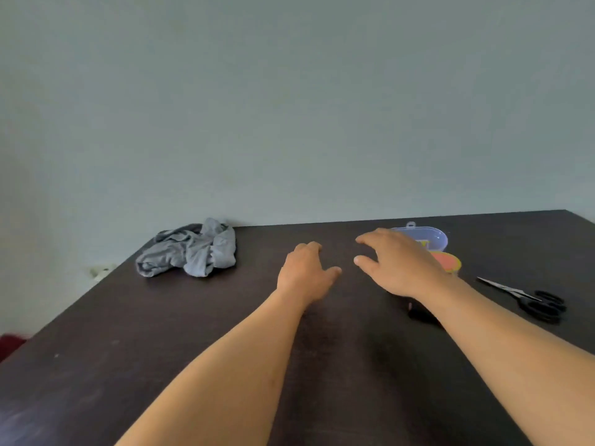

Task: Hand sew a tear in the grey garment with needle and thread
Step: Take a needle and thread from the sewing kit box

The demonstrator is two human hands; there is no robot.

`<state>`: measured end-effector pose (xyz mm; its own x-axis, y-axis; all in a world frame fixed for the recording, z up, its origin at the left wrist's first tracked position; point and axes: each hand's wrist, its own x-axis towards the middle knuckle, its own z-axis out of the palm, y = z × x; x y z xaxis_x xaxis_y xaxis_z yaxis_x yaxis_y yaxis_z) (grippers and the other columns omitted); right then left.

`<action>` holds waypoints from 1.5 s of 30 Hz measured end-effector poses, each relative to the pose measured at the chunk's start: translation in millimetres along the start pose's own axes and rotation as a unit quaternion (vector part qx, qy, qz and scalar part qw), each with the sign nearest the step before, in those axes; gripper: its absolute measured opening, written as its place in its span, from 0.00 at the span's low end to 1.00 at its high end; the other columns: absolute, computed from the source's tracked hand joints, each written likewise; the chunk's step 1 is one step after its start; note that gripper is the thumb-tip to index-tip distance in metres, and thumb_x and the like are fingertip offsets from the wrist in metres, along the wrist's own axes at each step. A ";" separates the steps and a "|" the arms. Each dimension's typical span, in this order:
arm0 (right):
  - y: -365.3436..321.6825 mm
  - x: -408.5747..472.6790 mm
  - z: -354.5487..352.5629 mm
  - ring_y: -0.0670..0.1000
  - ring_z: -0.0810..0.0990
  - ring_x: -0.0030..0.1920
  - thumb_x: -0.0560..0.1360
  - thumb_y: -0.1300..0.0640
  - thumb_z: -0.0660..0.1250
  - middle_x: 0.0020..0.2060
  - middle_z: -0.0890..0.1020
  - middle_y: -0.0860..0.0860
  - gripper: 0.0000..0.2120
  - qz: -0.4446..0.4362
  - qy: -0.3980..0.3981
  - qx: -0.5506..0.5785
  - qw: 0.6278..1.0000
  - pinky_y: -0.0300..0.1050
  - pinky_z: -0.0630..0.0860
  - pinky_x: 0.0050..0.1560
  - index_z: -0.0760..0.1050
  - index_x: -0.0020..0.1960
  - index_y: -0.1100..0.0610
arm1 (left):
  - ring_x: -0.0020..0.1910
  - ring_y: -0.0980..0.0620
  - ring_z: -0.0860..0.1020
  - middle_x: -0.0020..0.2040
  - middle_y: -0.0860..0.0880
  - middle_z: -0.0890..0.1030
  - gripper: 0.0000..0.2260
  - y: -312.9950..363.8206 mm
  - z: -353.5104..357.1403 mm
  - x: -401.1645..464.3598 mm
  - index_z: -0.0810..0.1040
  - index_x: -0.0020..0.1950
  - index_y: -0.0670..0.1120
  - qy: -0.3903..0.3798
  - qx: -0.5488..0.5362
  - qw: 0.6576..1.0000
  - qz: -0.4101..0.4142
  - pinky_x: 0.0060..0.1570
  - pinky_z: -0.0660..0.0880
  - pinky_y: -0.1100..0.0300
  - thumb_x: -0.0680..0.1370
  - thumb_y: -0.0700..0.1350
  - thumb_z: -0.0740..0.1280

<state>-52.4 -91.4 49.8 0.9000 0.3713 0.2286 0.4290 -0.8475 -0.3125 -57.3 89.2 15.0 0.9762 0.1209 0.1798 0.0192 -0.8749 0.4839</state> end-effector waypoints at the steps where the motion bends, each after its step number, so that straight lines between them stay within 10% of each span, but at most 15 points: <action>1: -14.8 6.3 5.9 0.53 0.69 0.70 0.81 0.46 0.61 0.69 0.72 0.50 0.23 -0.010 0.006 0.000 1.000 0.50 0.68 0.66 0.68 0.73 0.52 | 0.68 0.46 0.72 0.71 0.47 0.70 0.29 -13.4 -15.3 -4.1 0.68 0.74 0.46 0.011 0.014 1.000 -0.011 0.61 0.73 0.52 0.77 0.57 0.69; 10: -136.7 78.4 73.9 0.53 0.71 0.69 0.80 0.45 0.60 0.68 0.73 0.50 0.24 -0.074 -0.024 0.052 0.996 0.51 0.72 0.64 0.67 0.74 0.51 | 0.61 0.43 0.74 0.62 0.45 0.77 0.21 -150.6 -120.1 -6.7 0.76 0.58 0.46 0.078 0.066 0.987 -0.125 0.58 0.74 0.49 0.73 0.59 0.68; 26: -237.7 218.4 199.4 0.57 0.68 0.70 0.75 0.38 0.66 0.72 0.66 0.51 0.30 -0.080 -0.142 0.064 0.985 0.58 0.71 0.65 0.65 0.74 0.45 | 0.75 0.37 0.62 0.77 0.44 0.64 0.29 -311.7 -134.6 87.1 0.60 0.78 0.52 0.025 0.090 0.977 -0.190 0.71 0.64 0.42 0.78 0.57 0.61; 31: -227.8 209.8 210.0 0.55 0.75 0.58 0.78 0.55 0.64 0.60 0.73 0.51 0.11 -0.095 -0.093 0.045 0.990 0.47 0.73 0.52 0.77 0.60 0.53 | 0.71 0.43 0.65 0.70 0.48 0.70 0.18 -312.1 -119.4 71.5 0.67 0.72 0.55 -0.031 0.216 0.962 -0.163 0.65 0.68 0.43 0.82 0.56 0.58; 45: -163.0 56.4 132.1 0.52 0.75 0.57 0.78 0.55 0.65 0.58 0.73 0.47 0.12 -0.088 -0.115 0.017 0.989 0.47 0.74 0.53 0.77 0.61 0.49 | 0.65 0.46 0.69 0.63 0.52 0.73 0.12 -217.6 -103.2 -54.9 0.75 0.60 0.55 -0.034 0.194 0.971 -0.138 0.54 0.71 0.48 0.81 0.56 0.60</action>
<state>-61.4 117.9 -8.2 0.8034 0.5916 0.0674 0.5792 -0.7502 -0.3190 -137.3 321.3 -11.8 0.9339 0.3566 0.0261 0.3494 -0.9257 0.1446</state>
